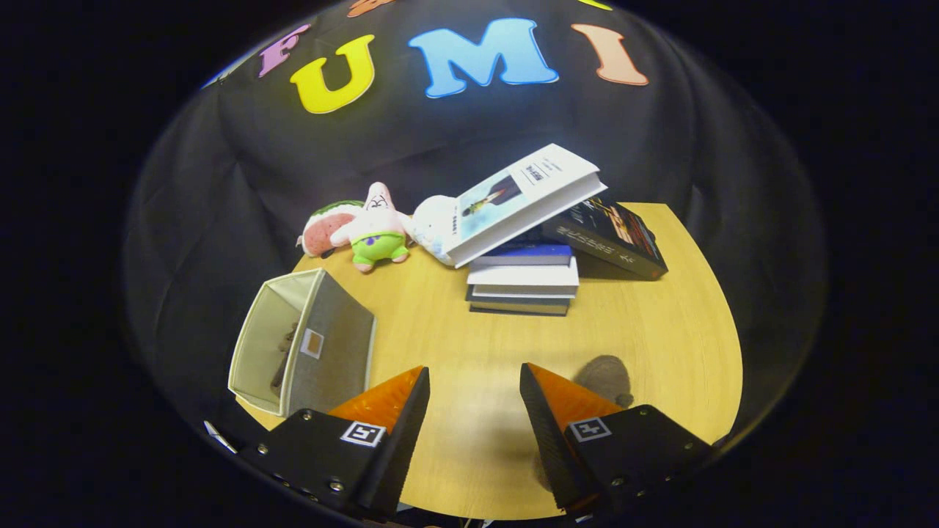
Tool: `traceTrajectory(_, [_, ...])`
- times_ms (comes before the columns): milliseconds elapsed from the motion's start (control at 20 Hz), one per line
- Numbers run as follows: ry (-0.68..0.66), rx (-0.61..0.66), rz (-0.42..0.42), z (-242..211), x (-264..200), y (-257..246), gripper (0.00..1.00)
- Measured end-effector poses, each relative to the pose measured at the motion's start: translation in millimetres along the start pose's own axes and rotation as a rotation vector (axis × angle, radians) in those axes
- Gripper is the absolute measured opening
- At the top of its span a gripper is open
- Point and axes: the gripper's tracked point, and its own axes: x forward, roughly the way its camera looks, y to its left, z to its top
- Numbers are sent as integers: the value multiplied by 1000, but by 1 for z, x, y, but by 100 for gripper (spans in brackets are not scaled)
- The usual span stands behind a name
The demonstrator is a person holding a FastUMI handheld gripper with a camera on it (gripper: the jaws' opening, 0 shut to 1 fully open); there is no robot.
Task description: Open the storage box then place both shoes into the box .Put the left shoe in first, then the right shoe, with the right side of both shoes facing outward in a uniform manner.
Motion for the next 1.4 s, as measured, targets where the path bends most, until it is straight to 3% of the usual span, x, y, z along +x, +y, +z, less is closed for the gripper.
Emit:
traceTrajectory(200, [30, 31, -43, -21, 1, -35, 76])
traceTrajectory(550, [124, 9, -193, -80, -6, -120, 76])
traceTrajectory(1200, [276, 42, -225, -138, 39, -165, 76])
traceTrajectory(1300, [282, 41, -215, -138, 50, -168, 62])
traceTrajectory(1400, [297, 87, -187, -142, 58, -160, 35])
